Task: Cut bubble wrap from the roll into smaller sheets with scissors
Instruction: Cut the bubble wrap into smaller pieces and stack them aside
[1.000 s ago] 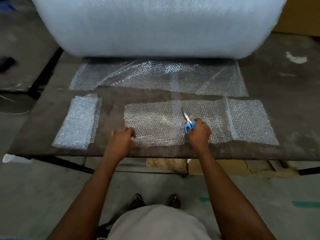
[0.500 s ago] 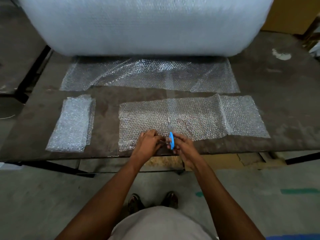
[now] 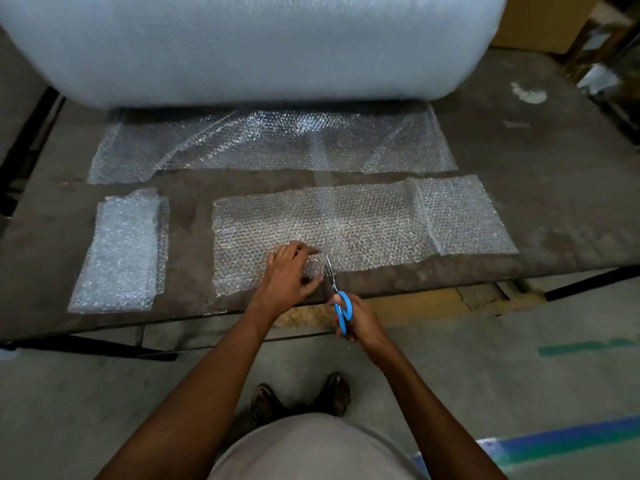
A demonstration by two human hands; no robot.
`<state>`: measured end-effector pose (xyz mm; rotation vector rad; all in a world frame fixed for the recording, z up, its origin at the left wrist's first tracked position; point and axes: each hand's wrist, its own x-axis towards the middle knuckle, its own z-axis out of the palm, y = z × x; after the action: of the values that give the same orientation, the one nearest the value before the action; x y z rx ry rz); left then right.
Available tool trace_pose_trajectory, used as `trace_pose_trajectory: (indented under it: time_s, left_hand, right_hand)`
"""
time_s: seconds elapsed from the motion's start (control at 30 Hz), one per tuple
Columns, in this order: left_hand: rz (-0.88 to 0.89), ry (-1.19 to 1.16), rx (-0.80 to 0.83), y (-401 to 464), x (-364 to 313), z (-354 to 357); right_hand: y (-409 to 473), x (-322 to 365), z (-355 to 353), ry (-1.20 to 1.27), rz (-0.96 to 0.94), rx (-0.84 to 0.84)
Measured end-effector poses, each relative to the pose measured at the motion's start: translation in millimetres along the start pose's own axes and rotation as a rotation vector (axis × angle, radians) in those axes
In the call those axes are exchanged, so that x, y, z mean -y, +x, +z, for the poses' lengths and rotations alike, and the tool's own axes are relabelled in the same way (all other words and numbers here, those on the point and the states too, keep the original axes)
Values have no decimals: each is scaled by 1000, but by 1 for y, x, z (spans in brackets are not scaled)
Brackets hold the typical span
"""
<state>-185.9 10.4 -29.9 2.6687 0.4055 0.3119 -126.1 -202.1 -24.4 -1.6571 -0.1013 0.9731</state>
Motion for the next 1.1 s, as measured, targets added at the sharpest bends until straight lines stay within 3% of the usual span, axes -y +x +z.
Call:
trace_pose_trajectory:
  time_s: [0.13, 0.37, 0.8, 1.1]
  left_hand:
    - [29, -5, 73, 3, 3, 9]
    - [48, 2, 25, 14, 7, 11]
    - [-17, -111, -84, 16, 6, 11]
    - [14, 50, -94, 8, -1, 9]
  right_hand:
    - [-5, -8, 1, 7, -16, 36]
    - [-10, -13, 0, 70, -44, 82]
    - [-19, -14, 4, 21, -30, 10]
    - [0, 10, 20, -79, -98, -34]
